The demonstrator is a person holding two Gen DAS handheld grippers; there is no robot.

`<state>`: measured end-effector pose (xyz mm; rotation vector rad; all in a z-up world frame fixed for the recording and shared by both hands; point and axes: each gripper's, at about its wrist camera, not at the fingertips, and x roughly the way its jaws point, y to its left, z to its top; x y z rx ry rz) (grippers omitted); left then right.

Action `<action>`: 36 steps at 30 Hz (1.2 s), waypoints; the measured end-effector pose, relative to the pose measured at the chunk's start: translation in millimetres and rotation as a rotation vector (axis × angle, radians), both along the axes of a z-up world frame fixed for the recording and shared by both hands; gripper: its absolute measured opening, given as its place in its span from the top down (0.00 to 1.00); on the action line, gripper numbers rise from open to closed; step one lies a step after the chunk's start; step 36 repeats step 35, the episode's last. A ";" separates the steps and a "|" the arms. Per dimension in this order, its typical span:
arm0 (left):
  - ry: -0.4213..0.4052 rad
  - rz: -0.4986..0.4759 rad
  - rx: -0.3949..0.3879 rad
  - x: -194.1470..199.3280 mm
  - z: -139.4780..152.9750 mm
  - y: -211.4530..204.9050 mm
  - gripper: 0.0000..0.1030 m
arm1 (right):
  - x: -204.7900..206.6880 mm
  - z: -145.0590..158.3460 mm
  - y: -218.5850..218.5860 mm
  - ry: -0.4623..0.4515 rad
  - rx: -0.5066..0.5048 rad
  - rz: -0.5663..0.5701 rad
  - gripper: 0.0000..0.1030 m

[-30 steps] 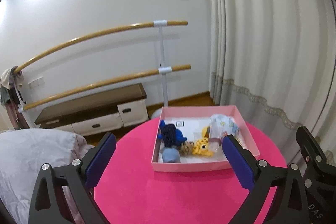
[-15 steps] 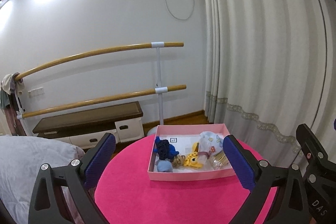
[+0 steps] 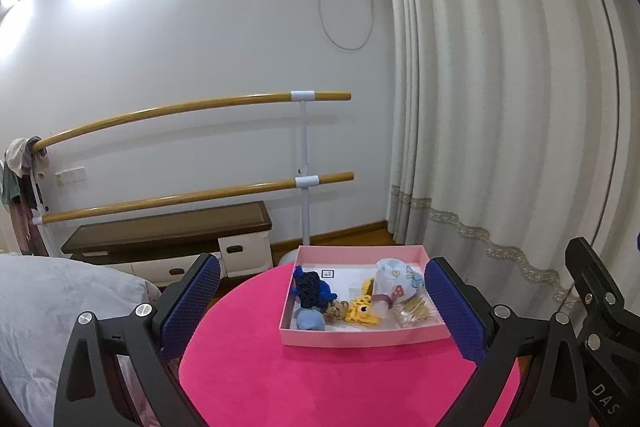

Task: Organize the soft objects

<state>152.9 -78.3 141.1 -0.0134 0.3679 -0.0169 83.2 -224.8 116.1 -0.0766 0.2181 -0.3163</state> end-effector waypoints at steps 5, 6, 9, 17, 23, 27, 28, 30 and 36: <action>-0.002 0.002 -0.004 -1.1 1.7 2.9 0.01 | -1.4 0.2 2.6 -0.007 -0.012 -0.005 0.00; -0.002 0.002 -0.004 -3.0 2.6 2.5 0.01 | -1.4 0.3 2.8 -0.007 -0.012 -0.004 0.00; -0.005 0.003 -0.003 -3.2 3.5 3.8 0.01 | -1.1 0.4 3.4 -0.008 -0.011 -0.001 0.00; 0.002 -0.003 -0.005 -0.9 0.3 3.4 0.01 | 1.1 -0.6 3.5 -0.008 -0.016 -0.002 0.00; 0.003 0.001 -0.007 1.3 -0.8 3.7 0.01 | 1.5 -0.5 3.6 -0.008 -0.019 0.000 0.00; -0.001 0.002 -0.004 -1.1 0.0 2.8 0.01 | 1.8 -0.4 2.1 -0.010 -0.021 -0.004 0.00; -0.001 0.001 -0.003 -0.4 0.2 2.6 0.01 | 2.4 -0.6 1.2 -0.010 -0.020 -0.003 0.00; 0.001 0.001 -0.001 -0.1 -0.9 2.2 0.01 | 3.7 -0.8 -0.4 -0.008 -0.016 -0.002 0.00; 0.002 0.005 -0.001 0.2 -0.7 1.4 0.01 | 4.1 -1.3 -3.3 -0.007 -0.007 -0.001 0.00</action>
